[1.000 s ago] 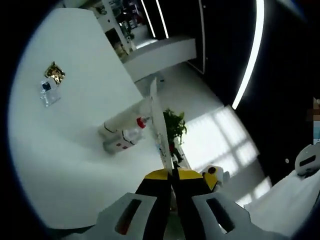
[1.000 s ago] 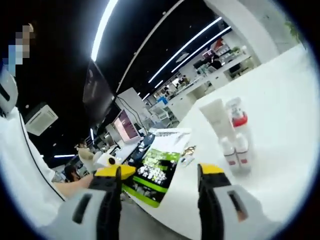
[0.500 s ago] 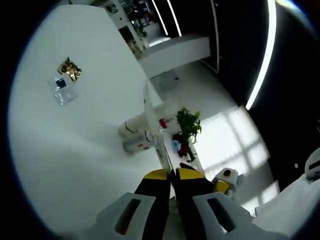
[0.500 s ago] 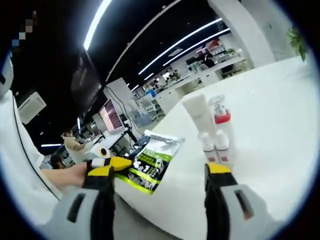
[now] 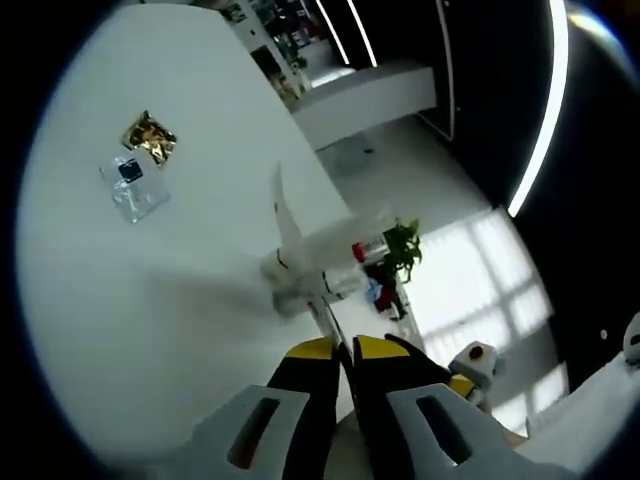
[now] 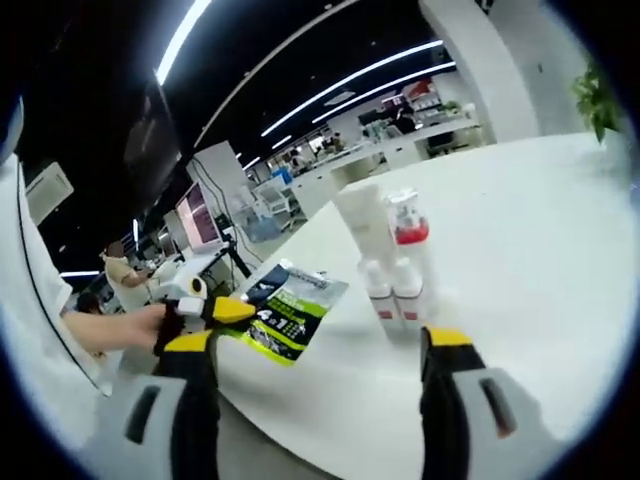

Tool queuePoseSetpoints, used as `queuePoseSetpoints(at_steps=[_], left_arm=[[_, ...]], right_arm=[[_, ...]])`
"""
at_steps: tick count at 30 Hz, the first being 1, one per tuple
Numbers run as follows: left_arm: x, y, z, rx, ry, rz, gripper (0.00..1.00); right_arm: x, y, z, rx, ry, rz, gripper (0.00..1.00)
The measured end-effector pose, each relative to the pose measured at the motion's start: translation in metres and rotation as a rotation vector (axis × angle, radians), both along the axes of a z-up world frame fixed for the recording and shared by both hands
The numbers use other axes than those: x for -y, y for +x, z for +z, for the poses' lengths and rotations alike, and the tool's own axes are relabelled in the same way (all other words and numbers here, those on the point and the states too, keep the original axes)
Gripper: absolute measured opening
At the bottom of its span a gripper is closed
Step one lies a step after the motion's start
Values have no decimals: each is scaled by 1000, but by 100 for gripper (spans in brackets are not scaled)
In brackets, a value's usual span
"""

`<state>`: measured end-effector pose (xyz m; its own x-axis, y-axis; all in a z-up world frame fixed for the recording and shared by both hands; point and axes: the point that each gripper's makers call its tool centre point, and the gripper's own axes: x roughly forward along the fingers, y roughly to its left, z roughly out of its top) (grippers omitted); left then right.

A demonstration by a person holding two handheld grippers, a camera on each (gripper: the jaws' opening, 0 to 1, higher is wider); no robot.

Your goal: Arrange the skincare products in the storage area until every visible bottle or jar stands upright without overlapping.

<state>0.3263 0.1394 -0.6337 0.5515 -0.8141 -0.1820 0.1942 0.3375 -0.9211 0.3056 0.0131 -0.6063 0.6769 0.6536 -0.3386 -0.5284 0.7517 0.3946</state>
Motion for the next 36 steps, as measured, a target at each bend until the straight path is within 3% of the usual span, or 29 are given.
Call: queuePoseSetpoints(at_steps=[6,23,27,30,36], left_arm=[[2,7,-12,-13,37,-21,3],[2,25,-53,-56,156,-32,1],[-1,26,-67,-74,216,-27,0],[-6,25,-83,-95,314,-36,0],[-6,28,-89,-77,364,-35,0]], right_arm=[[6,1,-8,-10,-46,2,86],[19,3,-21,-37,-69,-33,87],[21,3,-23,-40,-69,-41,87],[21,3,-22,-40,-66,-44,87],[20,3,-23,-40,-64,-45,87]])
